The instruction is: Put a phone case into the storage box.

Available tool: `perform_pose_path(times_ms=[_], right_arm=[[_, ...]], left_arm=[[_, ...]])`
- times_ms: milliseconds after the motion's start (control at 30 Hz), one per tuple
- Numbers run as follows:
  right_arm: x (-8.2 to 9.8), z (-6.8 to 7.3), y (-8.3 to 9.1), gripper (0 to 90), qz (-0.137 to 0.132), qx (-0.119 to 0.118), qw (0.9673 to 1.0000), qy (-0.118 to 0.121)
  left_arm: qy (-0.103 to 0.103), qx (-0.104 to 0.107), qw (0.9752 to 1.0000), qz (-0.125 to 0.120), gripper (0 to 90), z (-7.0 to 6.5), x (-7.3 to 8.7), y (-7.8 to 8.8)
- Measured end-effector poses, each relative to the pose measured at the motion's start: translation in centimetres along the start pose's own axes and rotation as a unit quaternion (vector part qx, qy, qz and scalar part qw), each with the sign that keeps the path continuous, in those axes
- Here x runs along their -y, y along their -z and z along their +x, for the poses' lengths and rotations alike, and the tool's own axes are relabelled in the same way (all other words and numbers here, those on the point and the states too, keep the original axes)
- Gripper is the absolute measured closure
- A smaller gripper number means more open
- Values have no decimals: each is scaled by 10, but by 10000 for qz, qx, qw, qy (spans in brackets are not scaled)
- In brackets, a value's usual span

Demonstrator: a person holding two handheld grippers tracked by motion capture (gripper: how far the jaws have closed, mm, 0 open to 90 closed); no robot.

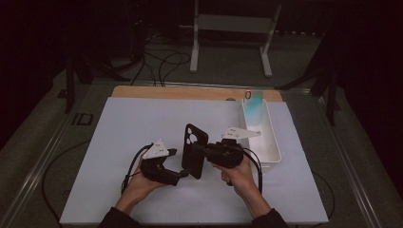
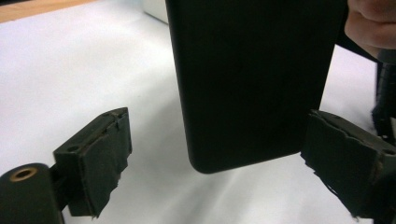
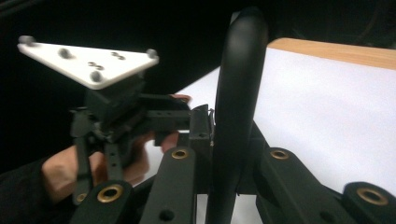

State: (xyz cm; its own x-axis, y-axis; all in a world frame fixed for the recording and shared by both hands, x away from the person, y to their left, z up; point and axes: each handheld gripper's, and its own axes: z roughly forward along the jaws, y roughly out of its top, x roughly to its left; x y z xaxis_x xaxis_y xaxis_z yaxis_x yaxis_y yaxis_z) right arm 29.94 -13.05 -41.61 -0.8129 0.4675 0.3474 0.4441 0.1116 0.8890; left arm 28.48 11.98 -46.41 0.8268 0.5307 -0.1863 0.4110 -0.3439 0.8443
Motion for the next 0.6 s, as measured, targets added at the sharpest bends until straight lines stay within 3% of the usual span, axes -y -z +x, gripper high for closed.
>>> perform_pose_path(times_ms=[133,367,600], right_arm=[[-1,3,1,815,-59,-282,9995,113],[-3,8,0,815,-184,-790,9964,239],[-4,9,0,816,-350,-1030,9936,306]], left_arm=[[-25,272,9996,-61,142,-2,0,0],[-189,806,9965,-81,166,-6,1,-1],[-209,1184,9926,-162,284,-6,1,1]])
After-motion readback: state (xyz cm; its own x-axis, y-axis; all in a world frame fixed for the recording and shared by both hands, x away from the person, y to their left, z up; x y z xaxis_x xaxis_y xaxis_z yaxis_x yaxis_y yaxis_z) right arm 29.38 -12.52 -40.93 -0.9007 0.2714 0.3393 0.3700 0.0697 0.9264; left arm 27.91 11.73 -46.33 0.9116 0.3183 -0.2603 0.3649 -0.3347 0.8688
